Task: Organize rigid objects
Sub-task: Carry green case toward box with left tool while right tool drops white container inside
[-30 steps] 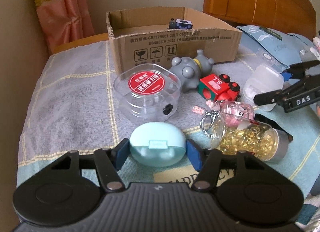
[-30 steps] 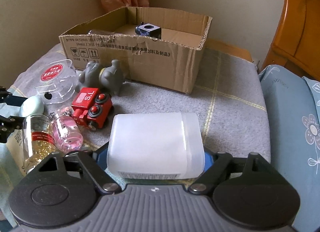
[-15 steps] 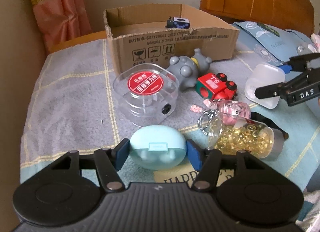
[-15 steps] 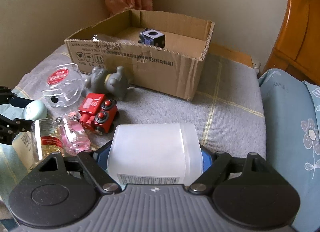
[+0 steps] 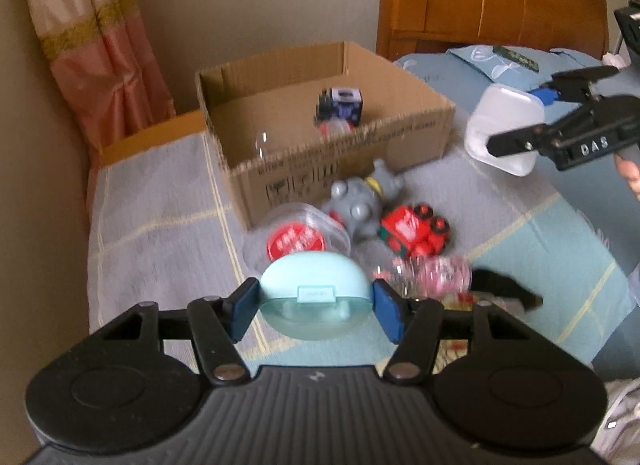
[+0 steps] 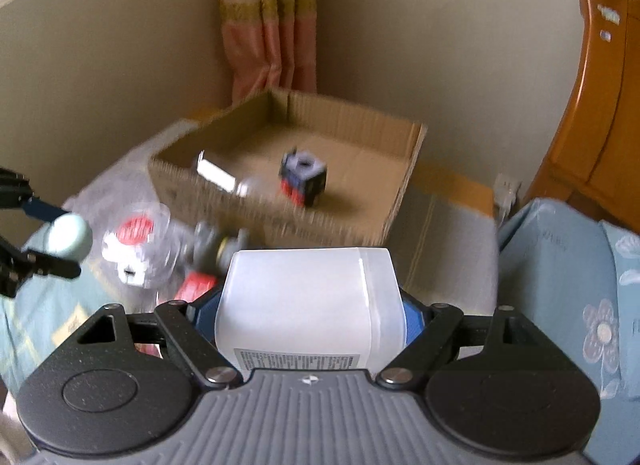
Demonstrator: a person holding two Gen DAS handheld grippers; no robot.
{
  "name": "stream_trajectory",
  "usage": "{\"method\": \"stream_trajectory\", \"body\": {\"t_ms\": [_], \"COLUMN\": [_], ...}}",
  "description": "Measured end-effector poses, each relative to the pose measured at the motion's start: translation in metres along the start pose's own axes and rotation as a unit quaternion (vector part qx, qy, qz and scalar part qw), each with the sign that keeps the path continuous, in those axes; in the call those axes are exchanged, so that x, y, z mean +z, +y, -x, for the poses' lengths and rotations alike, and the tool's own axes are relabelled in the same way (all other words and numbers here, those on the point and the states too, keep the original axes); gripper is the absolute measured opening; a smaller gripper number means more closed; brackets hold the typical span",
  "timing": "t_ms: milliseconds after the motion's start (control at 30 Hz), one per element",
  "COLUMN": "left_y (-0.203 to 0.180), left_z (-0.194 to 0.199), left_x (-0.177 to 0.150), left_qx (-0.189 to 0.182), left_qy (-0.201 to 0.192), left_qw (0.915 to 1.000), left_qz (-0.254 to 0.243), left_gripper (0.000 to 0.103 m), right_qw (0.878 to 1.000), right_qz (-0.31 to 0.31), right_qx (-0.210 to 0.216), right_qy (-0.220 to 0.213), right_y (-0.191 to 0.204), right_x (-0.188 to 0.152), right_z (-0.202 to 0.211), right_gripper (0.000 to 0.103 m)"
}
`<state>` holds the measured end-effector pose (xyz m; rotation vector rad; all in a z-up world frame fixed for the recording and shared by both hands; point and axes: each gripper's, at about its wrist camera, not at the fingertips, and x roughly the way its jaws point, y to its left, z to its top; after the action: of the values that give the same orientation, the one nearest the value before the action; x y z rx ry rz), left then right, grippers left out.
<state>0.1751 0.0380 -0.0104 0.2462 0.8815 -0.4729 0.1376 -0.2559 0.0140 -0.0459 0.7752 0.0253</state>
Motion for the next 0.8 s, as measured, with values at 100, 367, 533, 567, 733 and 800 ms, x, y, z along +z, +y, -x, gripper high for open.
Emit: {"method": "stream_trajectory", "body": {"t_ms": [100, 367, 533, 567, 733, 800], "left_y": [0.003, 0.013, 0.021, 0.022, 0.028, 0.030], "left_z": [0.000, -0.007, -0.021, -0.023, -0.040, -0.047], "left_x": [0.017, 0.076, 0.110, 0.114, 0.136, 0.142], "left_qx": [0.003, 0.015, 0.024, 0.026, 0.034, 0.034], "left_qy": [-0.008, -0.041, -0.046, -0.045, -0.044, -0.042], "left_qw": [0.9999, 0.9987, 0.9982, 0.9981, 0.9980, 0.9982], "left_qz": [-0.006, -0.025, -0.030, -0.032, -0.030, -0.028], "left_gripper": [0.060, 0.060, 0.060, 0.060, 0.060, 0.060], "right_qw": [1.000, 1.000, 1.000, 1.000, 0.999, 0.999], "right_qz": [-0.001, -0.014, -0.014, -0.018, -0.043, -0.046], "right_qx": [-0.002, -0.006, -0.011, -0.010, 0.002, 0.004], "right_qy": [-0.010, -0.017, -0.009, -0.007, -0.003, -0.001], "right_y": [-0.007, -0.021, -0.021, -0.022, -0.028, -0.029], "right_x": [0.021, 0.067, 0.084, 0.085, 0.082, 0.080], "right_z": [-0.004, -0.031, -0.057, -0.061, -0.067, -0.066], "right_gripper": [0.086, 0.086, 0.087, 0.087, 0.099, 0.100]}}
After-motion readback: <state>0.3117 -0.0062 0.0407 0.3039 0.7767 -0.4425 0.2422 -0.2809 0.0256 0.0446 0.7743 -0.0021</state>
